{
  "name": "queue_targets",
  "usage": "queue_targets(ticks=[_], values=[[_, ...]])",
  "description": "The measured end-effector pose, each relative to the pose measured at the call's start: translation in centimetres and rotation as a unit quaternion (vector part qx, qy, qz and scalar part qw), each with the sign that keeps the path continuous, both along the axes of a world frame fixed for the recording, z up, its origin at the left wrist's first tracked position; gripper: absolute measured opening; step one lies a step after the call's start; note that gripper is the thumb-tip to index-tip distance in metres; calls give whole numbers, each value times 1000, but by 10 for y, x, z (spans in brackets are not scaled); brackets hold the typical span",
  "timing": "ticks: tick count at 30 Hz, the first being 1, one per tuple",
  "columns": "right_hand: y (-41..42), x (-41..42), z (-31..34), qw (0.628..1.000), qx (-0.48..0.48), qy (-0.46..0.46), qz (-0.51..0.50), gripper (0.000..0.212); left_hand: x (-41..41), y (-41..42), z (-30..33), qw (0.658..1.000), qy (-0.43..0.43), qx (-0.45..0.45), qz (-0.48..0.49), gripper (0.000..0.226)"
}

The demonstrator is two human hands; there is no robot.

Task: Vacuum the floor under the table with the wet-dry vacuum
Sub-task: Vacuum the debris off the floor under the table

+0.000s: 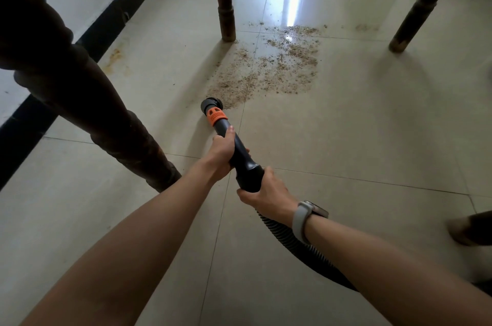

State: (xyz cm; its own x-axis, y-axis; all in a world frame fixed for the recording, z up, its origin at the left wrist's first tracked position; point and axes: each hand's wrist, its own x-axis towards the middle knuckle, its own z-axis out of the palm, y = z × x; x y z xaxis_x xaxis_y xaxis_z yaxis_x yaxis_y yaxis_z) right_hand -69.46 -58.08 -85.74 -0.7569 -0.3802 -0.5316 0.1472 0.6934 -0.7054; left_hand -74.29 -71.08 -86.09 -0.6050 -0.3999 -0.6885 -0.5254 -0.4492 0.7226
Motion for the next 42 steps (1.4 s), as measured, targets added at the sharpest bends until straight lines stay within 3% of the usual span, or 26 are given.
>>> queue_targets(ticks=[11, 19, 42], values=[[15, -6, -4, 1000, 8, 6, -18, 54, -7, 18, 3, 1000, 15, 7, -24, 53], [22, -8, -13, 998, -42, -21, -51, 49, -6, 27, 4, 996, 23, 32, -80, 40], [22, -5, -25, 992, -59, -21, -113, 50, -18, 36, -8, 991, 47, 9, -125, 42]])
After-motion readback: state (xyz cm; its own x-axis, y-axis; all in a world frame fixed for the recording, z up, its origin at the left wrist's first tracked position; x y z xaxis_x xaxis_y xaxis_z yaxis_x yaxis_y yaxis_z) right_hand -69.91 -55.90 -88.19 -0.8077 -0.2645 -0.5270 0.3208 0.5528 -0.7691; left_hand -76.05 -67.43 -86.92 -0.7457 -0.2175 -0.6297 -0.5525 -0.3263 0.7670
